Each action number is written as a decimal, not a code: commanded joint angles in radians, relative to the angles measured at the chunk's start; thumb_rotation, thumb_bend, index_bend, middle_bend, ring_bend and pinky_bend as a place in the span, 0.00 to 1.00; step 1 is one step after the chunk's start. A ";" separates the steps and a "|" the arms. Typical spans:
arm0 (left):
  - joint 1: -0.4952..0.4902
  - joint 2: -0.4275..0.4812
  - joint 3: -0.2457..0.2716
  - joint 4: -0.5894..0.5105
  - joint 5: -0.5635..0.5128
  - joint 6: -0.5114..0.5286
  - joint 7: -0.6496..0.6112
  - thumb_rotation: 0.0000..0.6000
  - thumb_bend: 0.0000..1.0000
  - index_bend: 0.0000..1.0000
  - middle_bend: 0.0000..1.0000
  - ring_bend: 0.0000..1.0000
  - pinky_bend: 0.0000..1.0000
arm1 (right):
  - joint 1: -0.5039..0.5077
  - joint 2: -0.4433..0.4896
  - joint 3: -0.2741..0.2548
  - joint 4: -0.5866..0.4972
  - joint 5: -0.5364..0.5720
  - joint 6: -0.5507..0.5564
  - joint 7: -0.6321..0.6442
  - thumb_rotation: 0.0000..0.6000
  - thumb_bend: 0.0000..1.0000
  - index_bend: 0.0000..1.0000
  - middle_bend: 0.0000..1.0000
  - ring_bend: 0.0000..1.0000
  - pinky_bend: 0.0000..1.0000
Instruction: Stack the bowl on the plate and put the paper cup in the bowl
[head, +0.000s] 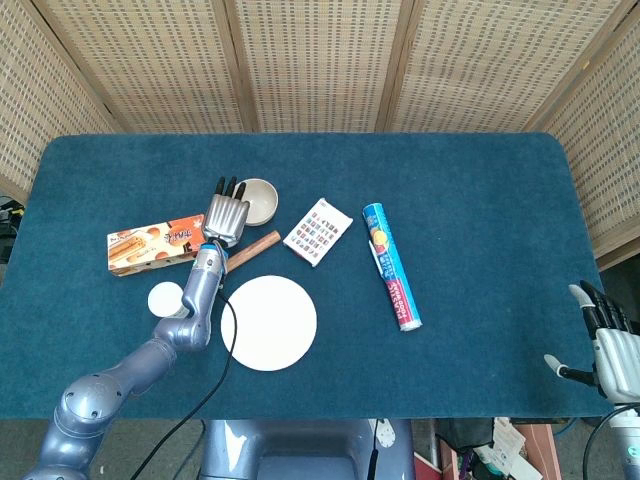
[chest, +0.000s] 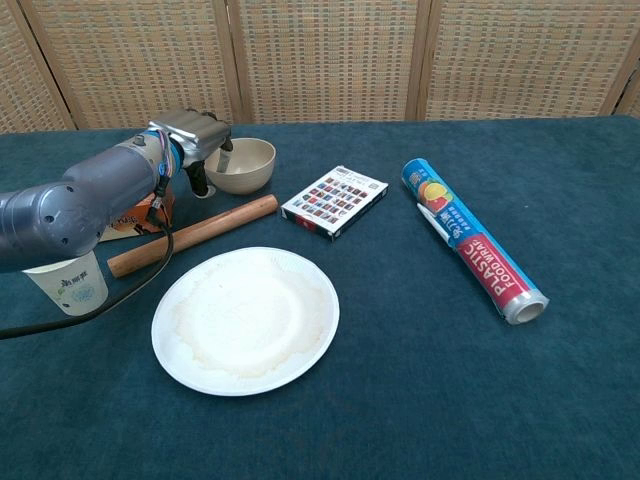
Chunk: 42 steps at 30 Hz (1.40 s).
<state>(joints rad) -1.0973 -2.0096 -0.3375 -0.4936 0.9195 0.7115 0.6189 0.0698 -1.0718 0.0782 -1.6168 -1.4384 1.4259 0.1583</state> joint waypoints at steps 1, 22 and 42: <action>-0.005 -0.013 0.003 0.021 0.016 0.002 -0.016 1.00 0.34 0.54 0.14 0.00 0.07 | 0.000 0.000 0.000 -0.001 -0.001 0.000 0.000 1.00 0.15 0.00 0.00 0.00 0.00; 0.031 0.004 0.018 0.015 0.091 0.064 -0.076 1.00 0.41 0.61 0.16 0.00 0.08 | -0.004 0.003 -0.004 -0.011 -0.014 0.011 -0.007 1.00 0.15 0.00 0.00 0.00 0.00; 0.287 0.438 0.168 -0.838 0.316 0.423 -0.067 1.00 0.41 0.62 0.16 0.00 0.08 | -0.012 0.007 -0.014 -0.042 -0.057 0.048 -0.041 1.00 0.15 0.00 0.00 0.00 0.00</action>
<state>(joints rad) -0.9063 -1.7167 -0.2424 -1.0900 1.1537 1.0276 0.5295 0.0580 -1.0654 0.0649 -1.6570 -1.4931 1.4715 0.1194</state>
